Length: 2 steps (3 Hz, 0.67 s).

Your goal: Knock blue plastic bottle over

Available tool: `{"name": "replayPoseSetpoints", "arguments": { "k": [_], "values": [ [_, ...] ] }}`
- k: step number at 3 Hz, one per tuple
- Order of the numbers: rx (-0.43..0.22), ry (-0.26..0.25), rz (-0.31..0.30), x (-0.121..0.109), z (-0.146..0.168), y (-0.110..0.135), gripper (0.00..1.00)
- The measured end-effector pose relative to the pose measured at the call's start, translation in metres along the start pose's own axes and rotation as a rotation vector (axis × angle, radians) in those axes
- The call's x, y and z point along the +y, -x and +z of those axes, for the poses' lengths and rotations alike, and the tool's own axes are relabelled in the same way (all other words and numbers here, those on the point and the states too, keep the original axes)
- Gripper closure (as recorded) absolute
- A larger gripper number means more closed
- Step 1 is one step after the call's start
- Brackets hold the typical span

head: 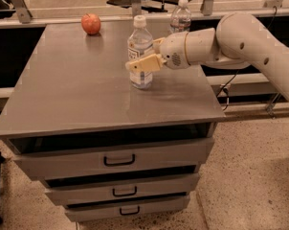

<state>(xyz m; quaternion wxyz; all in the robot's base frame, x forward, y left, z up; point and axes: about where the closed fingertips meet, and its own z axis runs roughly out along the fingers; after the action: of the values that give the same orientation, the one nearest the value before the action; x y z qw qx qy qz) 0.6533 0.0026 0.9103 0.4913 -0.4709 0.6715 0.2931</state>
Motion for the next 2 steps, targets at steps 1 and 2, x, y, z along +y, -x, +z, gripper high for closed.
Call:
{"name": "replayPoseSetpoints", "arguments": {
  "k": [1,2],
  "values": [
    [0.003,-0.004,-0.008,-0.006,0.015,0.011,0.65],
    [0.075,0.008,-0.042,-0.011,0.033,0.030,0.88]
  ]
}}
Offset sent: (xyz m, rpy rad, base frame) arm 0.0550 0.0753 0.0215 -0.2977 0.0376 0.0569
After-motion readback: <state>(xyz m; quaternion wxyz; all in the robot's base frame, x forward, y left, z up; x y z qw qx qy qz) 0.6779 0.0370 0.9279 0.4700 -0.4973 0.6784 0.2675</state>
